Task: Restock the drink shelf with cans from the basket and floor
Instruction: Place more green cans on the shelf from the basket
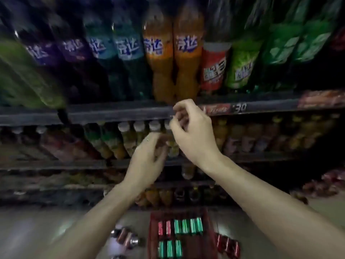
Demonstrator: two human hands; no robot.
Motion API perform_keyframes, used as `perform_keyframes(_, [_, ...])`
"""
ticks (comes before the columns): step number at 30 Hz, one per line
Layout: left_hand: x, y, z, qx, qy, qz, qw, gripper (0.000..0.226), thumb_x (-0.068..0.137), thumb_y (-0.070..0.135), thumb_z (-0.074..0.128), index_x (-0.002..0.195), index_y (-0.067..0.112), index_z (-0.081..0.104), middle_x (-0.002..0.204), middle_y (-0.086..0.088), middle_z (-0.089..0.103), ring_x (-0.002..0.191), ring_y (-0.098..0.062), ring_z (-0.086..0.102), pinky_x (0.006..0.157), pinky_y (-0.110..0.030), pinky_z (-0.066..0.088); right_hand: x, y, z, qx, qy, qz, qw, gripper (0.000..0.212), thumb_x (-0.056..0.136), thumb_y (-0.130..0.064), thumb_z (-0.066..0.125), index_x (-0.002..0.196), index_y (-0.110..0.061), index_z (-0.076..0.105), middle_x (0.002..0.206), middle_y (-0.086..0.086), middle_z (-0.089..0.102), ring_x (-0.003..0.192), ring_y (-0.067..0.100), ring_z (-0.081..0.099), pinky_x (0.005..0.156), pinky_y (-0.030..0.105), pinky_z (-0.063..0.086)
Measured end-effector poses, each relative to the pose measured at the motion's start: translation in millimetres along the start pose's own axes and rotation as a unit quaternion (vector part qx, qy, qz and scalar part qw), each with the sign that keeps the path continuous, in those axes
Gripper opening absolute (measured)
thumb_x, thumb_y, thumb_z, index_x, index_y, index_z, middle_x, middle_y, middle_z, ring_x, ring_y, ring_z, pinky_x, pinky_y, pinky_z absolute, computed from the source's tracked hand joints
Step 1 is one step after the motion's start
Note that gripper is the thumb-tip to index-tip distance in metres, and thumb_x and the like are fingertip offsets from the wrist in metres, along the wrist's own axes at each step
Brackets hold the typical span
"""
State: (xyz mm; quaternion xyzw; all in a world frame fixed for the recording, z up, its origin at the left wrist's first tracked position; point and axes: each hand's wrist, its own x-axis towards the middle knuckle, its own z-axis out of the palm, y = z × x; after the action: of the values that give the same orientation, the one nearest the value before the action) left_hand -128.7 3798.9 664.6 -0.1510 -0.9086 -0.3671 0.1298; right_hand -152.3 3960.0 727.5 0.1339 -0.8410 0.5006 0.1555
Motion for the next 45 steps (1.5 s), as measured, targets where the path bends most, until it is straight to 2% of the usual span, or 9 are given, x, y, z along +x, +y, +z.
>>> perform_keyframes(12, [-131, -165, 148, -0.041, -0.173, -0.208, 0.962, 0.023, 0.095, 0.016, 0.066, 0.117, 0.015, 0.061, 0.109, -0.002, 0.069, 0.097, -0.018, 0.07, 0.088, -0.041, 0.058, -171, 205, 133, -0.068, -0.093, 0.309, 0.944, 0.015, 0.097, -0.016, 0.065, 0.111, -0.013, 0.062, 0.083, -0.009, 0.061, 0.077, 0.013, 0.059, 0.074, 0.027, 0.044])
perform_keyframes(21, [-273, -330, 344, -0.11, -0.255, -0.476, 0.835, 0.038, 0.094, 0.01, 0.071, 0.126, 0.012, 0.05, 0.104, 0.0, 0.06, 0.091, -0.017, 0.062, 0.073, -0.028, 0.05, -344, 437, 242, -0.041, -0.216, 0.54, 0.812, 0.032, 0.096, -0.029, 0.07, 0.124, -0.017, 0.058, 0.095, -0.004, 0.06, 0.094, 0.02, 0.06, 0.079, 0.029, 0.045])
perform_keyframes(25, [-339, -418, 448, -0.157, -0.27, -0.527, 0.79, 0.043, 0.088, 0.016, 0.08, 0.128, 0.012, 0.063, 0.114, -0.006, 0.072, 0.11, -0.023, 0.066, 0.098, -0.038, 0.053, -413, 544, 306, -0.017, -0.253, 0.59, 0.766, 0.014, 0.093, -0.03, 0.073, 0.094, -0.019, 0.065, 0.097, 0.005, 0.065, 0.1, 0.027, 0.065, 0.079, 0.033, 0.049])
perform_keyframes(27, [-365, -452, 490, -0.158, -0.273, -0.545, 0.777, 0.034, 0.097, 0.006, 0.068, 0.131, 0.008, 0.063, 0.114, -0.011, 0.069, 0.093, -0.018, 0.062, 0.082, -0.031, 0.052, -440, 587, 340, 0.011, -0.263, 0.606, 0.751, 0.016, 0.095, -0.022, 0.071, 0.107, -0.012, 0.073, 0.104, 0.008, 0.067, 0.113, 0.031, 0.067, 0.088, 0.034, 0.051])
perform_keyframes(30, [-405, -506, 551, -0.11, -0.278, -0.585, 0.754, 0.028, 0.098, 0.002, 0.059, 0.126, 0.006, 0.06, 0.095, -0.007, 0.061, 0.072, -0.012, 0.053, 0.063, -0.026, 0.048, -481, 643, 394, 0.032, -0.296, 0.637, 0.711, 0.053, 0.099, -0.03, 0.067, 0.145, -0.01, 0.051, 0.137, 0.007, 0.056, 0.132, 0.03, 0.056, 0.1, 0.031, 0.045])
perform_keyframes(33, [-434, -543, 601, -0.064, -0.26, -0.631, 0.728, 0.063, 0.094, 0.022, 0.067, 0.151, 0.013, 0.045, 0.137, -0.015, 0.058, 0.123, -0.03, 0.058, 0.109, -0.04, 0.047, -513, 691, 440, 0.039, -0.302, 0.647, 0.699, 0.073, 0.096, -0.039, 0.069, 0.156, -0.01, 0.039, 0.155, 0.011, 0.049, 0.136, 0.027, 0.053, 0.11, 0.034, 0.044])
perform_keyframes(35, [-443, -550, 617, -0.002, -0.263, -0.657, 0.707, 0.085, 0.096, 0.035, 0.065, 0.163, 0.012, 0.019, 0.164, -0.024, 0.027, 0.153, -0.041, 0.025, 0.125, -0.045, 0.024, -526, 714, 463, 0.041, -0.284, 0.66, 0.694, 0.078, 0.094, -0.042, 0.071, 0.157, -0.009, 0.037, 0.158, 0.011, 0.044, 0.142, 0.027, 0.047, 0.111, 0.032, 0.039])
perform_keyframes(39, [-457, -548, 632, 0.001, -0.229, -0.692, 0.685, 0.096, 0.098, 0.04, 0.061, 0.163, 0.01, -0.003, 0.167, -0.027, 0.006, 0.157, -0.044, 0.009, 0.127, -0.057, 0.021, -573, 787, 504, 0.052, -0.238, 0.676, 0.695, 0.12, 0.047, -0.082, 0.07, 0.146, -0.016, 0.055, 0.15, 0.007, 0.053, 0.135, 0.025, 0.054, 0.112, 0.035, 0.042])
perform_keyframes(45, [-463, -573, 633, 0.009, -0.217, -0.682, 0.698, 0.104, 0.098, 0.054, 0.062, 0.161, -0.003, 0.001, 0.166, -0.028, 0.019, 0.154, -0.045, 0.022, 0.126, -0.052, 0.028, -576, 792, 496, 0.062, -0.181, 0.684, 0.704, 0.109, 0.036, -0.077, 0.083, 0.127, -0.02, 0.063, 0.123, 0.004, 0.07, 0.107, 0.024, 0.07, 0.096, 0.043, 0.059])
